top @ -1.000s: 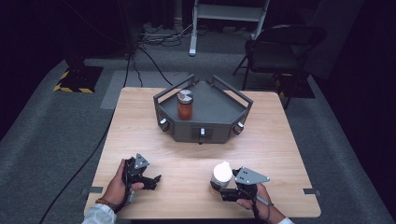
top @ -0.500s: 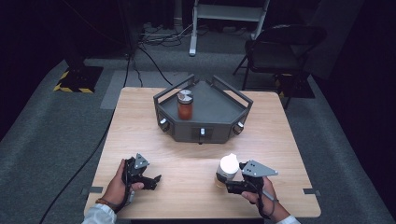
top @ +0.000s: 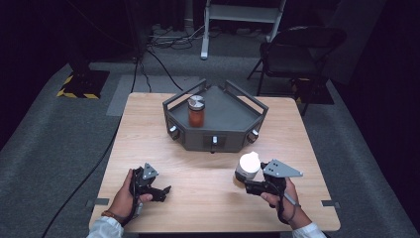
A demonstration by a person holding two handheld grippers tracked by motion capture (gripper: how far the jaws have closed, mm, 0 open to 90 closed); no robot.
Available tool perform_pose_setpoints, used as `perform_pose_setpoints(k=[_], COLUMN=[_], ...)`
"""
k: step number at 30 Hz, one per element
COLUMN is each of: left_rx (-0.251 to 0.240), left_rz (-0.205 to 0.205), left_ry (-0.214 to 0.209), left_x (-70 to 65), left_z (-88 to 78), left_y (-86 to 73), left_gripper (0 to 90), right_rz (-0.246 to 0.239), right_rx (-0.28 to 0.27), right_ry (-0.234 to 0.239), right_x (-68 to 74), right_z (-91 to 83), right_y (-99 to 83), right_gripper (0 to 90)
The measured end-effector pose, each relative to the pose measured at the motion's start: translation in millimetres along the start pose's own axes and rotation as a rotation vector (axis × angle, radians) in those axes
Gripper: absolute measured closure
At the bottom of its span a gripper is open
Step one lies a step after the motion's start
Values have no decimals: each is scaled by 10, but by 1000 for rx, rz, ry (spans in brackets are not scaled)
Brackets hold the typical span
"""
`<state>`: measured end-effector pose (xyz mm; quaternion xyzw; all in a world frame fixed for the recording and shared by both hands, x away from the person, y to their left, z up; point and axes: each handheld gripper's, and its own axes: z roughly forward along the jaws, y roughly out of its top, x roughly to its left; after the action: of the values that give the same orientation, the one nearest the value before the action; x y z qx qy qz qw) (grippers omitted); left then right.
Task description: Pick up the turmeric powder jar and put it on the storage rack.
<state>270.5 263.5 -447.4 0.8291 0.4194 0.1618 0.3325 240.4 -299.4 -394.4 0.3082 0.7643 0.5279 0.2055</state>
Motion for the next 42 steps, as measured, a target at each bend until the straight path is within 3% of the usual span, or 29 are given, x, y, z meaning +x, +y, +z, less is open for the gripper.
perform_pose_setpoints(k=[13, 21, 30, 42], left_rx=[0, 0, 0, 0], left_rz=[1, 1, 1, 1], left_ry=[-1, -1, -1, -1], left_x=[1, 1, 1, 2], left_z=[1, 1, 1, 0], left_y=[0, 0, 0, 0], left_gripper=[1, 1, 1, 1], right_rz=[1, -7, -14, -11], right_rx=[-35, -61, -69, -82], right_ry=[-71, -107, -170, -224], right_x=[18, -63, -94, -177], right_z=[74, 125, 252, 481], right_y=[279, 496, 816, 1032], right_gripper=[301, 301, 301, 301])
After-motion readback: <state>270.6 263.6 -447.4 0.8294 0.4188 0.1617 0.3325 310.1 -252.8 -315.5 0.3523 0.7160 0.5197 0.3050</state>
